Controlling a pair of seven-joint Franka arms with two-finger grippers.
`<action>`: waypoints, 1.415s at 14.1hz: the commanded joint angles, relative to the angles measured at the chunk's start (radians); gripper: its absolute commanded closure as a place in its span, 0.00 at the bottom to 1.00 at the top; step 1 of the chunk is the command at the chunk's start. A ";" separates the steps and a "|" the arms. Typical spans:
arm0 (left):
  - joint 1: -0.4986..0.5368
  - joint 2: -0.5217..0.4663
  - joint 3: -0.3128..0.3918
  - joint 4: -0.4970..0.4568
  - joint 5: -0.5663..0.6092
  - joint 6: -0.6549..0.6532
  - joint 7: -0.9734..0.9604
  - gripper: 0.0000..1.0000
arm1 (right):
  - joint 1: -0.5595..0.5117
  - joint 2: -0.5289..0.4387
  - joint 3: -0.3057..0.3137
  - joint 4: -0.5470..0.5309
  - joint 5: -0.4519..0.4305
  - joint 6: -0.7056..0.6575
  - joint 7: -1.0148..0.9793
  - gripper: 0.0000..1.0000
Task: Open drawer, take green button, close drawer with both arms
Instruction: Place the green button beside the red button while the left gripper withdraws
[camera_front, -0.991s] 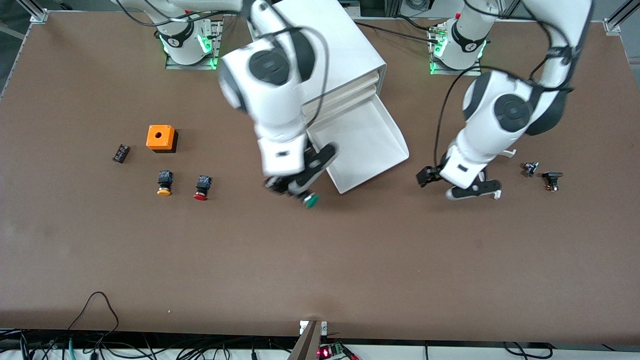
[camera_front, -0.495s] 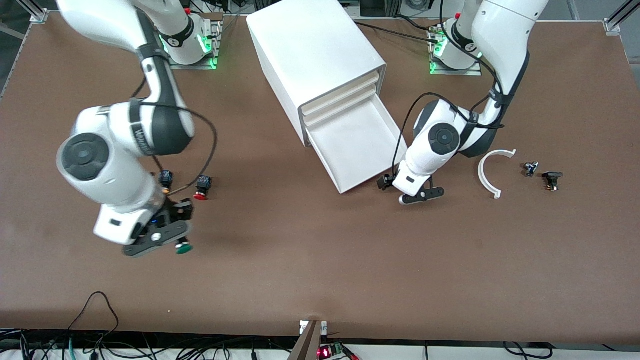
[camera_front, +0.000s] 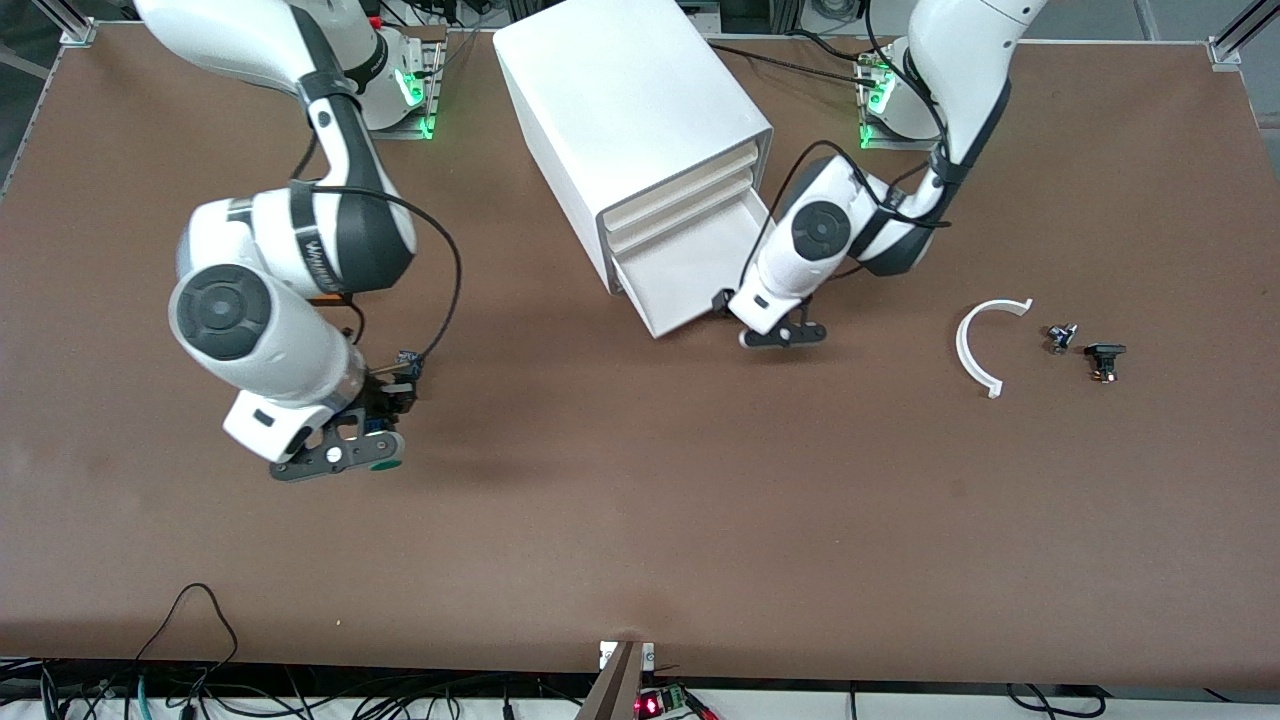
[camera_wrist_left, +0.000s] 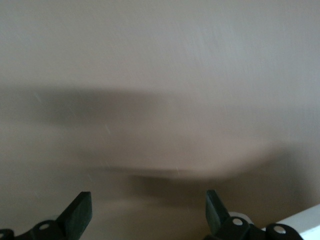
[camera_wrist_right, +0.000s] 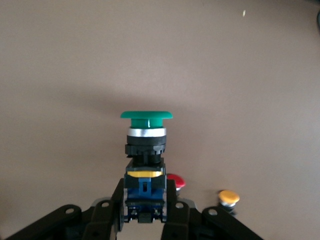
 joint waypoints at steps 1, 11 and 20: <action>-0.002 -0.089 -0.068 -0.086 -0.014 -0.025 0.011 0.00 | -0.006 0.020 0.007 -0.018 -0.008 0.003 0.106 0.92; 0.021 -0.166 -0.134 -0.096 -0.014 -0.122 0.015 0.00 | -0.001 0.010 0.094 -0.363 0.037 0.302 0.318 0.92; 0.254 -0.414 0.026 0.090 0.001 -0.206 0.250 0.00 | 0.002 0.004 0.131 -0.564 0.037 0.539 0.384 0.12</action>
